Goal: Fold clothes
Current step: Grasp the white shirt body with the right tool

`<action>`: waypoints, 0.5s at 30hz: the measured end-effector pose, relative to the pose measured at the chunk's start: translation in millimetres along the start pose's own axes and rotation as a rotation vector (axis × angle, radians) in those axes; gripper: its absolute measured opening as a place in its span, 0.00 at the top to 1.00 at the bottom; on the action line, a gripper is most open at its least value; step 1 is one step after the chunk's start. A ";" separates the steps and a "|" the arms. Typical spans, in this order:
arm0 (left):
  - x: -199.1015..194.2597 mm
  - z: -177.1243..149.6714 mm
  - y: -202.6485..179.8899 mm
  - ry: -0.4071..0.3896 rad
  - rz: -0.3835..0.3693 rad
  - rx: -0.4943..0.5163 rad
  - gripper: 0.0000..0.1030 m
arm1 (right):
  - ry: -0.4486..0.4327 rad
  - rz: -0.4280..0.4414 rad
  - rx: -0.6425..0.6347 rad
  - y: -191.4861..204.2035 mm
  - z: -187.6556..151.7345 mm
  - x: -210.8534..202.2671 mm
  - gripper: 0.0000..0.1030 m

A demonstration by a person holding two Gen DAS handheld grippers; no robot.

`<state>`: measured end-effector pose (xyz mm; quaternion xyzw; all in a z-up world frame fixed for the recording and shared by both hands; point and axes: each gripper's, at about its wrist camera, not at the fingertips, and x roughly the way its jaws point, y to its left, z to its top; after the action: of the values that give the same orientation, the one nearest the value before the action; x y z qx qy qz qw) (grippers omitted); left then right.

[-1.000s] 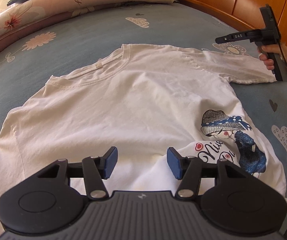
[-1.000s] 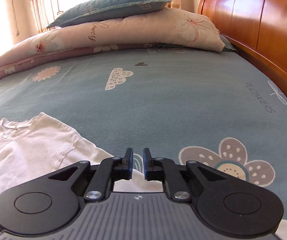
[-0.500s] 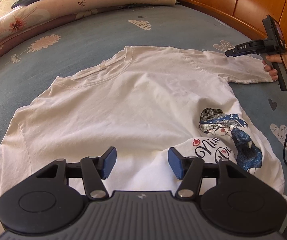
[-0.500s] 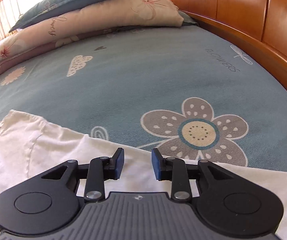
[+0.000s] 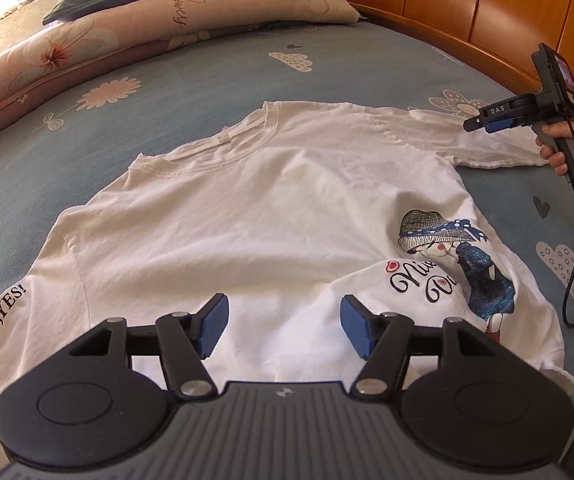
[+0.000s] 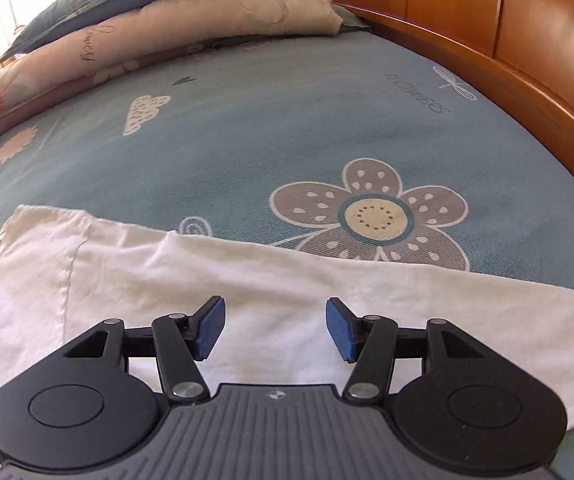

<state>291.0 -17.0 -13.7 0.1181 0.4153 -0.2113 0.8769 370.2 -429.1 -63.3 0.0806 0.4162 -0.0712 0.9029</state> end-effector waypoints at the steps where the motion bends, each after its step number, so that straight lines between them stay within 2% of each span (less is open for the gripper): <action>1: -5.1 -2.9 0.9 -0.007 0.011 -0.001 0.33 | -0.001 0.016 -0.032 7.2 -4.7 -11.6 0.41; 10: -56.2 -30.3 1.6 -0.046 0.051 -0.009 0.30 | -0.060 0.236 -0.140 62.6 -38.2 -121.8 0.38; 15: -66.2 -54.5 -5.7 -0.033 0.048 -0.010 0.29 | -0.086 0.371 -0.316 115.5 -74.9 -161.1 0.37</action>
<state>213.9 16.9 3.5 0.1203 0.3990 -0.1900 0.8889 233.6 -291.0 21.6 0.0102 0.3616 0.1583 0.9187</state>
